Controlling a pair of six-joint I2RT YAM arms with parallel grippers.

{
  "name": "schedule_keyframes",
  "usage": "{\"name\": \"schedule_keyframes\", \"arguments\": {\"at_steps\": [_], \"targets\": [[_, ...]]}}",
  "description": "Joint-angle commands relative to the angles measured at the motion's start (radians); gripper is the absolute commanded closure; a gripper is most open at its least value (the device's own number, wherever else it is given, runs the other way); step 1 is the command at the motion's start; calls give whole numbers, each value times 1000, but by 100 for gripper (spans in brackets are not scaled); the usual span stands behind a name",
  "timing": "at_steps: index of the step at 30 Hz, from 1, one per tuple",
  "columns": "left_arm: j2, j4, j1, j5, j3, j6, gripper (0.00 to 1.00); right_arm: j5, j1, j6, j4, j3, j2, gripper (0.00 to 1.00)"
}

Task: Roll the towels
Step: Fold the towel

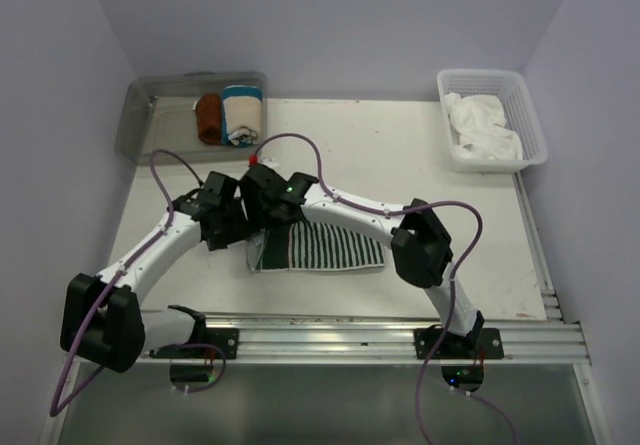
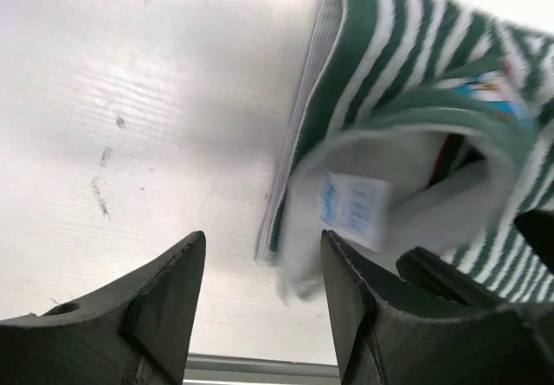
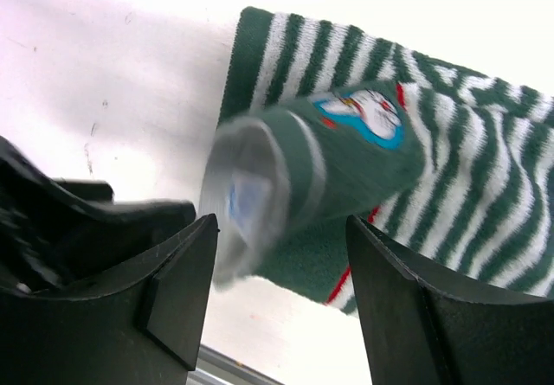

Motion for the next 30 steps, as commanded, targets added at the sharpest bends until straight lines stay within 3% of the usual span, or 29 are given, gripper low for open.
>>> {"name": "schedule_keyframes", "arguments": {"at_steps": [1, 6, 12, 14, 18, 23, 30], "targets": [[-25, -73, -5, -93, 73, -27, 40, 7, -16, -10, 34, -30, -167, 35], [-36, -38, -3, -77, 69, -32, 40, 43, -112, 19, 89, -274, -372, 42], [-71, 157, -18, 86, 58, 66, 49, 29, -235, 51, 159, -562, -508, 66], [-76, 203, -81, 92, 78, 91, 51, 32, -240, 56, 157, -607, -525, 74], [41, 174, -182, 57, 182, 108, 53, 27, -241, 62, 157, -629, -523, 76], [172, 120, -189, -32, 239, 121, 37, 32, -240, 54, 154, -624, -523, 76], [243, 111, -187, -75, 268, 128, 39, 32, -241, 51, 149, -616, -522, 76]]}}
